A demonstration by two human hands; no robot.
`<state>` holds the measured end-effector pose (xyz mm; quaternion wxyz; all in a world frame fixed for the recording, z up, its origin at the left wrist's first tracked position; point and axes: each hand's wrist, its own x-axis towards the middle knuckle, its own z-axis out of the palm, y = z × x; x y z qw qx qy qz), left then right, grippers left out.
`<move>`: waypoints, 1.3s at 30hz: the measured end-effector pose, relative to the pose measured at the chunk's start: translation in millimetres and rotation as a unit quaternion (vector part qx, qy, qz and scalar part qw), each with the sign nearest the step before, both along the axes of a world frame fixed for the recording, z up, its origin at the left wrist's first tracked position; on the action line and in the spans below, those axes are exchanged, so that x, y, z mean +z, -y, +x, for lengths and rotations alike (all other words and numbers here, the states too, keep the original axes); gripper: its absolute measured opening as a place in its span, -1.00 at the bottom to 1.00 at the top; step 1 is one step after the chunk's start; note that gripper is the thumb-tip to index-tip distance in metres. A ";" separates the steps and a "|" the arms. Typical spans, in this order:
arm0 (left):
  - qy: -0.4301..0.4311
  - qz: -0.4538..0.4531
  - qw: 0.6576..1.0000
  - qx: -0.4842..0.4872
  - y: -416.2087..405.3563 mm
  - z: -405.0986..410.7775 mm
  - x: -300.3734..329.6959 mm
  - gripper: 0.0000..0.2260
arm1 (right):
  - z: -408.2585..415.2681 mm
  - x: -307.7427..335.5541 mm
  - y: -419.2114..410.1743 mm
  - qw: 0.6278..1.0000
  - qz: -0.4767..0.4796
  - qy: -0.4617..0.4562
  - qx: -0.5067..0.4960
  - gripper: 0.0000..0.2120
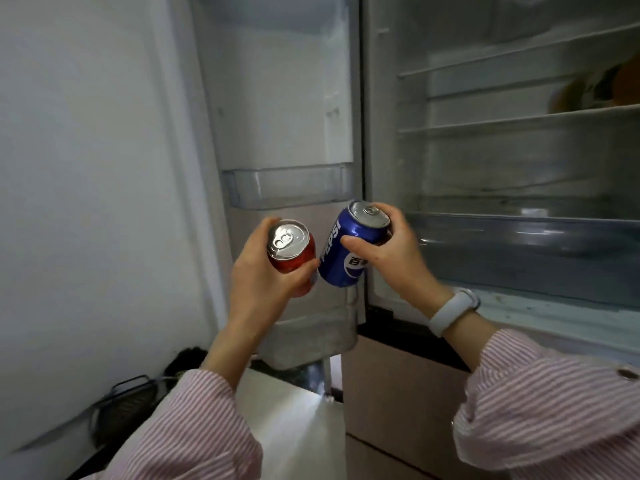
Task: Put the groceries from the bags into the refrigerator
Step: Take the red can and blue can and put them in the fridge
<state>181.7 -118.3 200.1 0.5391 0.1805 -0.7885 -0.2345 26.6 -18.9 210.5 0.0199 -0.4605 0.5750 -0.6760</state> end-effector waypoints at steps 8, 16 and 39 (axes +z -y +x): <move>0.155 0.044 0.983 0.091 25.4 -8.1 -20.3 -0.53 | -8.3 -32.7 49.7 0.979 0.164 -0.120 0.030 -0.52; 0.264 0.100 0.952 0.116 34.9 -18.4 -35.0 -0.61 | -21.3 -45.7 52.7 0.945 0.263 -0.194 0.028 -0.44; 0.295 0.006 0.908 0.298 -21.0 106.3 -172.3 -0.62 | 89.7 -180.7 18.4 0.936 0.115 -0.307 0.128 -0.65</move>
